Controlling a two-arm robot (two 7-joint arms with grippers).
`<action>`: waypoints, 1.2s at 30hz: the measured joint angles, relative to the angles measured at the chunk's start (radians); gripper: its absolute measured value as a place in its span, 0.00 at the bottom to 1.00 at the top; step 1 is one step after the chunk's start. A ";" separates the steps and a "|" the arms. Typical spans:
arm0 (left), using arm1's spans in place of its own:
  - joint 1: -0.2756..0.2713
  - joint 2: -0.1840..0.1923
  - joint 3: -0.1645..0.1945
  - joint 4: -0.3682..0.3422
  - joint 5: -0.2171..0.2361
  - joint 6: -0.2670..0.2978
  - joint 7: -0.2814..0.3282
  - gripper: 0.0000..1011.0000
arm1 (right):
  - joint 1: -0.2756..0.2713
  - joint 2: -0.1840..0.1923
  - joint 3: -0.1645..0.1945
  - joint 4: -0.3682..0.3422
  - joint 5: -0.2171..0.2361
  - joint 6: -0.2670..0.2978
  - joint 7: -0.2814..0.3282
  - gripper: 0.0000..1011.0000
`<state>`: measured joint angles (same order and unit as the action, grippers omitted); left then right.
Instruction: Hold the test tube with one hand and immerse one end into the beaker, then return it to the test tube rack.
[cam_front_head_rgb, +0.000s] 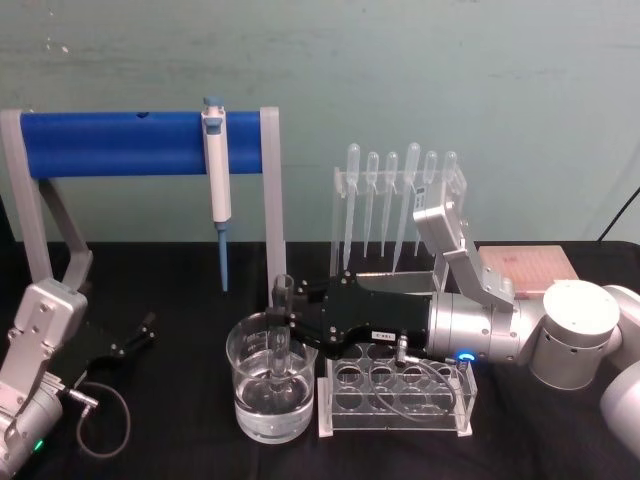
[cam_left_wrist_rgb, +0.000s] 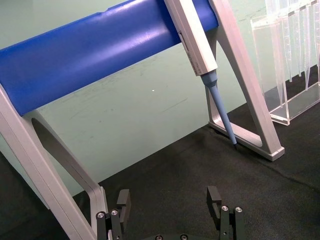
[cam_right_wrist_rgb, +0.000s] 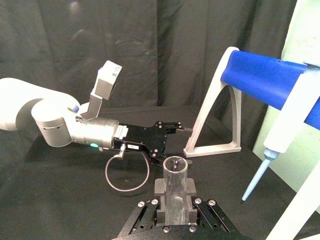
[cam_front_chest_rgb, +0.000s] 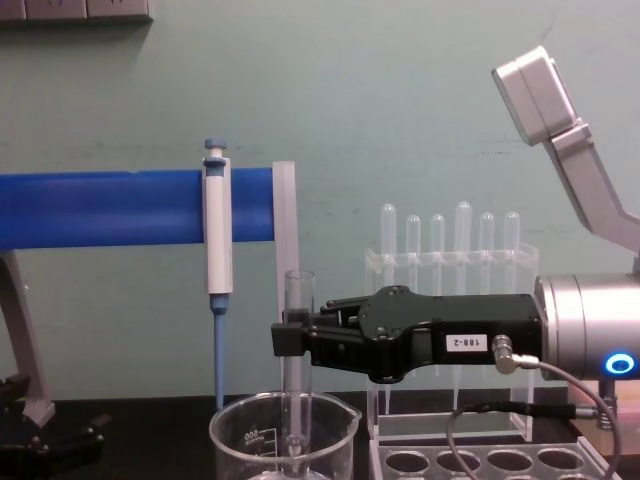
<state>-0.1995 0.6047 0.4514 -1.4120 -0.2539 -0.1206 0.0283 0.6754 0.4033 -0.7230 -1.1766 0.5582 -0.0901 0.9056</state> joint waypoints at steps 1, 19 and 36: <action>0.000 0.000 0.000 0.000 0.000 0.000 0.000 0.99 | 0.000 0.000 0.000 0.000 0.000 0.000 0.000 0.22; 0.000 0.000 0.000 0.000 0.000 0.000 0.000 0.99 | 0.000 0.000 0.000 0.000 0.000 0.000 0.000 0.22; 0.000 0.000 0.000 0.000 0.000 0.000 0.000 0.99 | 0.000 0.000 0.000 0.000 0.000 0.000 0.000 0.22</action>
<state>-0.1995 0.6047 0.4514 -1.4120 -0.2538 -0.1205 0.0283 0.6754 0.4033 -0.7230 -1.1766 0.5582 -0.0901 0.9057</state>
